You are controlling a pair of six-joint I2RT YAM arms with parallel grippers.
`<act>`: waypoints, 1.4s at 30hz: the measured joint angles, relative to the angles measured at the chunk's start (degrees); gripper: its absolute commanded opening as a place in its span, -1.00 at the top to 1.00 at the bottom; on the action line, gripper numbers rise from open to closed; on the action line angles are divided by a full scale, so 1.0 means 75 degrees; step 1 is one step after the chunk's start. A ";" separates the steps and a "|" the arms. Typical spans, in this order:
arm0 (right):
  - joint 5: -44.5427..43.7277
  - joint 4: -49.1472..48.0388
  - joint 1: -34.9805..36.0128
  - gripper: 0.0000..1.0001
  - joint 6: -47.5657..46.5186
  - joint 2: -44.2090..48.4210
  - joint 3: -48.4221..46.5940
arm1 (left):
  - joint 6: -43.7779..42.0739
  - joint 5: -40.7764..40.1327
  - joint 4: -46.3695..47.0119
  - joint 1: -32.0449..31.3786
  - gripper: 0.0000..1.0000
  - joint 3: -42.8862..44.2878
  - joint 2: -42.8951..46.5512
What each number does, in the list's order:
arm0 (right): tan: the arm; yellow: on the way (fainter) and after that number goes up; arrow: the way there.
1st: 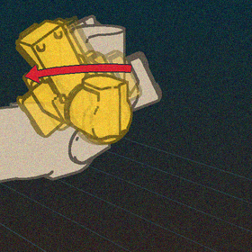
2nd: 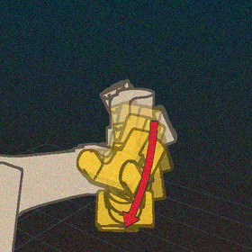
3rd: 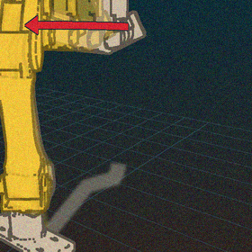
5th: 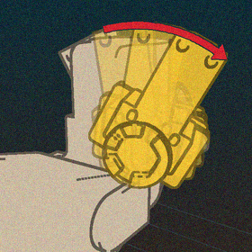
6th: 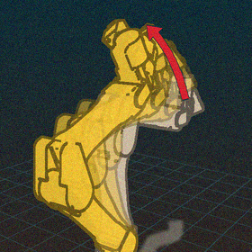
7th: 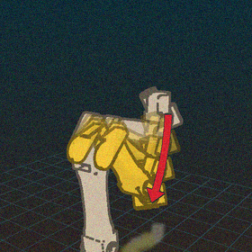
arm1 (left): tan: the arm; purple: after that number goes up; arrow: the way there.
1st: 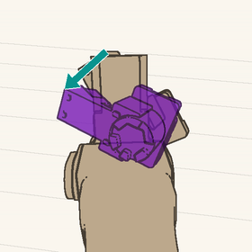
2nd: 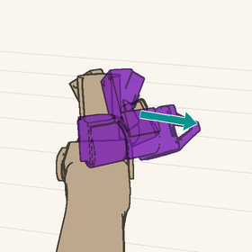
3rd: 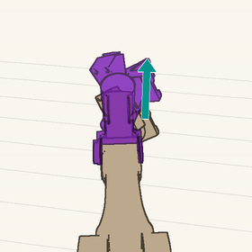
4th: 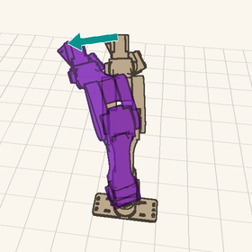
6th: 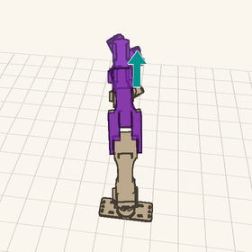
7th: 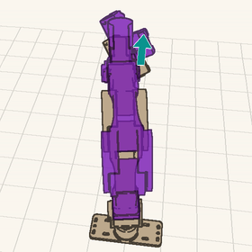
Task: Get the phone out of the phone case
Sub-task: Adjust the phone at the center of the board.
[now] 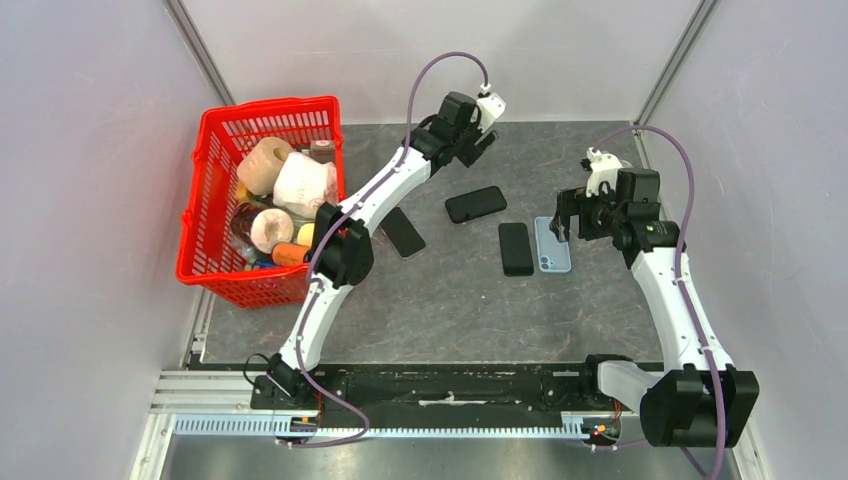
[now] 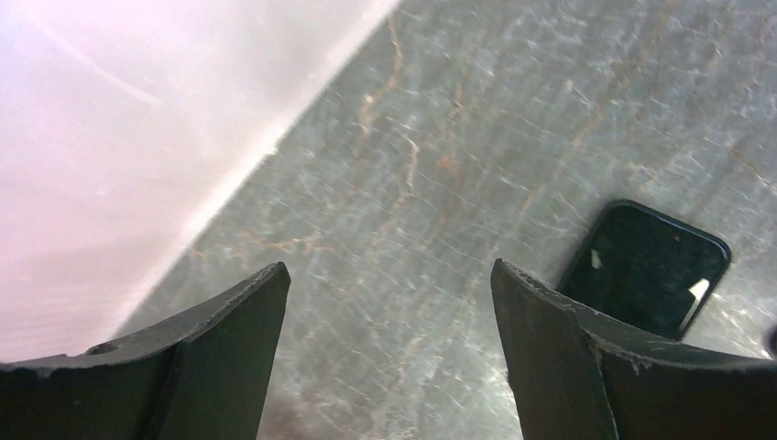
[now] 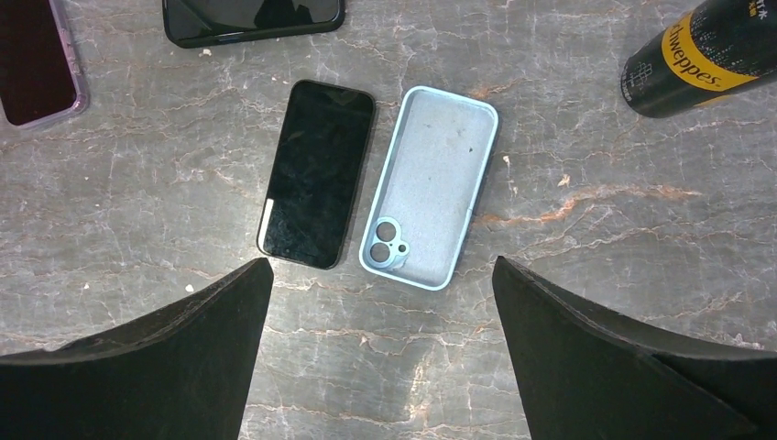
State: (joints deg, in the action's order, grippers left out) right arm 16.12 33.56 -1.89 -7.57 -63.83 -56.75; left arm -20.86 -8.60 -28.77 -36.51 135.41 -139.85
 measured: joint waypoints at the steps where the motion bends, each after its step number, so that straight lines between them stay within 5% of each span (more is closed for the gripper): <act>1: 0.0020 0.0000 -0.0003 -0.94 -0.0003 -0.0015 0.0000 | -0.0184 -0.0140 0.0000 -0.0041 -0.76 0.0166 -0.0012; 11: 0.0198 0.0082 -0.0035 -0.94 -0.0003 -0.0134 0.0000 | -0.1055 -0.0437 0.0015 -0.0114 -0.70 0.0076 0.0023; 26: 0.0571 0.0114 -0.0064 -0.94 -0.0003 -0.0388 0.0000 | -0.0968 -0.0425 0.1786 -0.0458 -0.69 -0.3998 0.0915; 42: 0.1020 0.0087 -0.0067 -0.94 0.0000 -0.1411 -0.0265 | -0.0807 -0.0003 0.1906 -0.0583 -0.75 -0.5595 0.2862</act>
State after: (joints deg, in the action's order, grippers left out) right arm 23.77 34.22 -2.39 -7.57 -74.41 -58.74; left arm -26.92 -8.62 -14.48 -40.88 93.45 -118.39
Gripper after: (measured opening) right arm 0.971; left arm 0.853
